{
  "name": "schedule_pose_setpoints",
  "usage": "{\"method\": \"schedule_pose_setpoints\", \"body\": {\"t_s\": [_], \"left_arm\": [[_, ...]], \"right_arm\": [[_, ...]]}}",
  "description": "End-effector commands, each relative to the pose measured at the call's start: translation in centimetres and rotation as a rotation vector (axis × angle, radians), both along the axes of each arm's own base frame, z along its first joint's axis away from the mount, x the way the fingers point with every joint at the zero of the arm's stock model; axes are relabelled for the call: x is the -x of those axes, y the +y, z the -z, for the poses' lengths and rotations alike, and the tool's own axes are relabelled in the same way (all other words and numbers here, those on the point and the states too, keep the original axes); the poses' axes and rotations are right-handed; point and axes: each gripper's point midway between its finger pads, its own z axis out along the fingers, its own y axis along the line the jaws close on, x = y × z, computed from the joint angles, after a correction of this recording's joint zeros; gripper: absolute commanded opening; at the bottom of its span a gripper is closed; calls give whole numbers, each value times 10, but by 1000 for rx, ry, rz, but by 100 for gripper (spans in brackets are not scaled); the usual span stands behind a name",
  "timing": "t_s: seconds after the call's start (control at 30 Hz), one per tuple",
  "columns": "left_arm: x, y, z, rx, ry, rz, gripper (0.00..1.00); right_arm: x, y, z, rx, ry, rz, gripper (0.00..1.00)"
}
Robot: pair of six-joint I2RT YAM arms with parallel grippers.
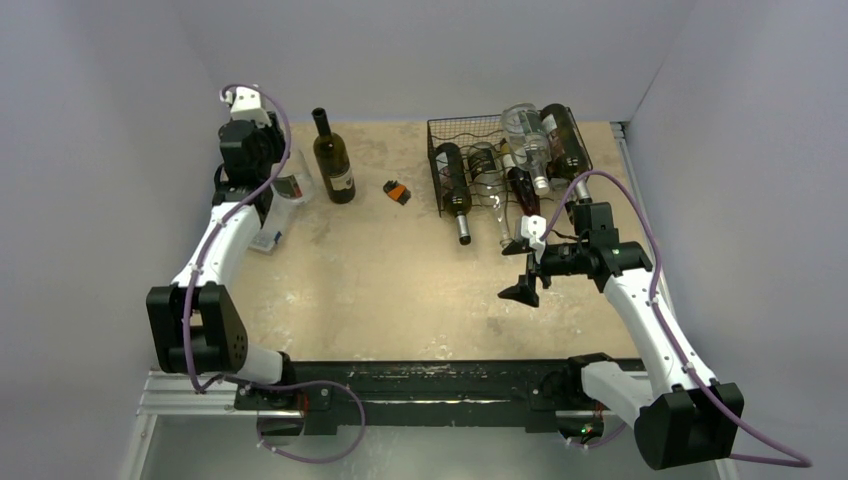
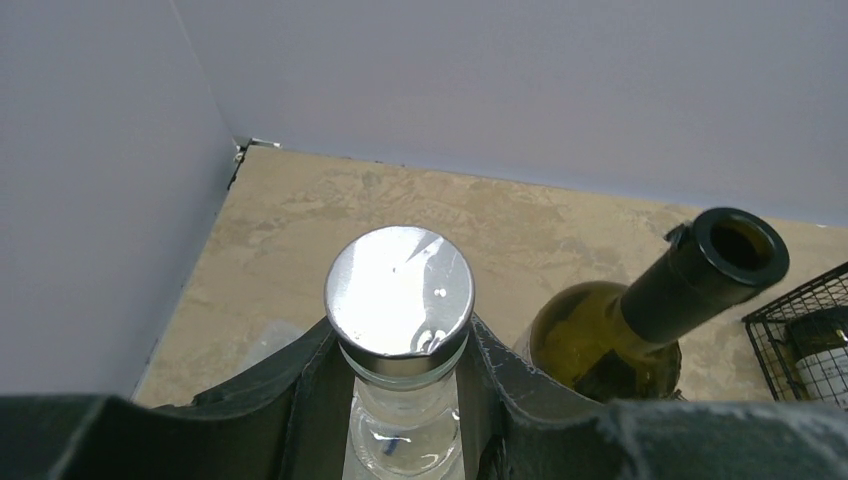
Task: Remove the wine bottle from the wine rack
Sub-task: Place the wine bottle at the center of the board.
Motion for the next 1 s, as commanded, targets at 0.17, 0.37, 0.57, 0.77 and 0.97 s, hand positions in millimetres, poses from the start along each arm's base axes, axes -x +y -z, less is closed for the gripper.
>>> {"method": "schedule_pose_setpoints", "body": {"t_s": [0.17,0.37,0.57,0.77,0.97], "left_arm": [[-40,6,-137,-46,-400,20,0],[-65,9,-140,-60,-400,35,0],[-90,11,-134,-59,-384,48,0],[-111,8,-118,-55,-359,79,0],[-124,7,-99,-44,-333,102,0]], "right_arm": [[-1,-1,0,4,-4,-11,99],[-1,-1,2,9,4,-11,99],[-3,-2,5,16,17,-9,99],[-4,-2,9,22,30,-8,99],[-5,-2,11,27,39,-8,99]]}}
